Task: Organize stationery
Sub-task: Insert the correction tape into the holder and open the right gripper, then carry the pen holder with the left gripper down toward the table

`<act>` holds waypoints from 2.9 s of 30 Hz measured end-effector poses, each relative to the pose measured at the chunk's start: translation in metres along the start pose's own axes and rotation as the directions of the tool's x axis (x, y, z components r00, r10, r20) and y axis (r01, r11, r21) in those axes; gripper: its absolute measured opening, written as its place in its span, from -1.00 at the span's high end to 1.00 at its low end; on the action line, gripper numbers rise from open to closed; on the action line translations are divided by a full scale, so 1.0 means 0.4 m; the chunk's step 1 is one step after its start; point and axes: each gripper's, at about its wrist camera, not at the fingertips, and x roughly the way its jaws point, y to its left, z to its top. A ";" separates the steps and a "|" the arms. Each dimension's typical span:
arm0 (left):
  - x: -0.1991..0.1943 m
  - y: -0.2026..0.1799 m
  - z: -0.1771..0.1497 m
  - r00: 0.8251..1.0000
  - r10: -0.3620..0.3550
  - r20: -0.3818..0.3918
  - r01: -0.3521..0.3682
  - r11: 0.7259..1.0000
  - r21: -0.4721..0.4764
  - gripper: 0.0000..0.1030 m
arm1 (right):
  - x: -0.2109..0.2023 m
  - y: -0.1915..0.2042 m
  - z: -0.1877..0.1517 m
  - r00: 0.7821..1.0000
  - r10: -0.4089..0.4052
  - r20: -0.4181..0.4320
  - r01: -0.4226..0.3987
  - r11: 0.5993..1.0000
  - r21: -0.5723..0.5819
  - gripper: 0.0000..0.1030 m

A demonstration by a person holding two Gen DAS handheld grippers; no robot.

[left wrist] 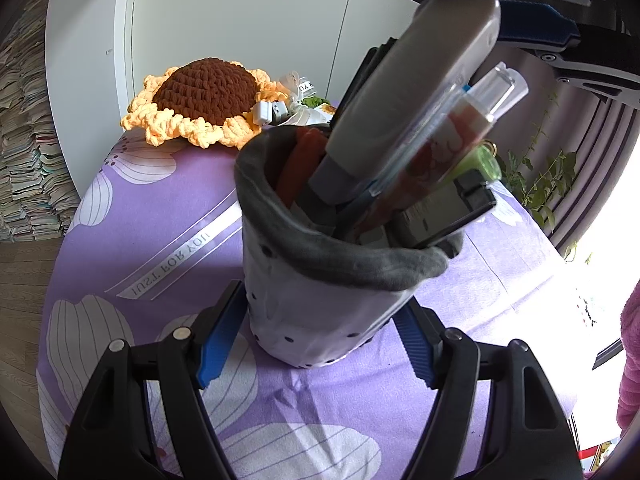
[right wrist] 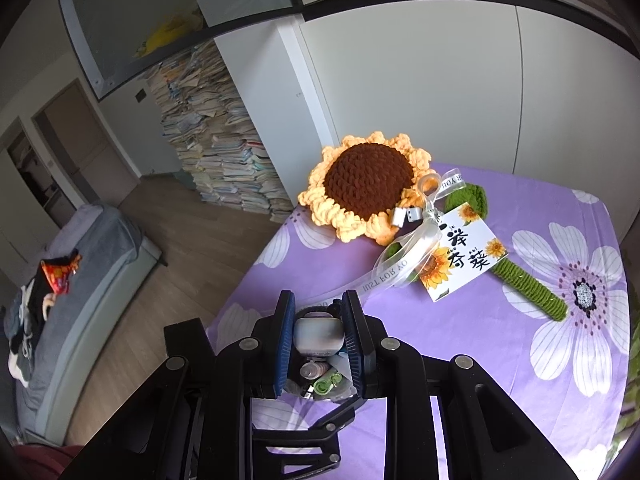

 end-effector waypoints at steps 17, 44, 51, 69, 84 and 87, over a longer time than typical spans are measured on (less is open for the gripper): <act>-0.003 -0.004 -0.005 1.000 0.000 -0.002 0.000 1.000 0.000 -0.40 | -0.024 0.004 -0.015 1.000 0.009 0.018 -0.009 1.000 -0.015 0.50; -0.002 -0.006 -0.004 1.000 -0.002 -0.009 0.002 1.000 0.003 -0.45 | -0.147 -0.108 -0.212 0.956 -0.262 0.130 0.255 0.964 0.071 0.47; -0.006 -0.011 -0.003 1.000 0.000 0.000 0.000 1.000 0.009 -0.63 | -0.164 -0.100 -0.256 0.950 -0.282 0.136 0.275 0.959 0.070 0.35; -0.017 -0.048 0.047 0.985 0.153 0.078 -0.152 0.988 -0.014 -0.68 | -0.198 -0.161 -0.336 0.954 -0.272 0.125 0.256 0.958 0.131 0.33; -0.012 -0.065 0.062 0.984 0.163 0.071 -0.159 0.986 -0.054 -0.37 | -0.183 -0.222 -0.356 0.967 -0.224 0.118 0.206 0.968 0.145 0.33; -0.008 -0.087 0.076 0.984 0.163 0.076 -0.161 0.986 -0.040 -0.36 | -0.185 -0.235 -0.359 0.967 -0.227 0.118 0.208 0.966 0.154 0.33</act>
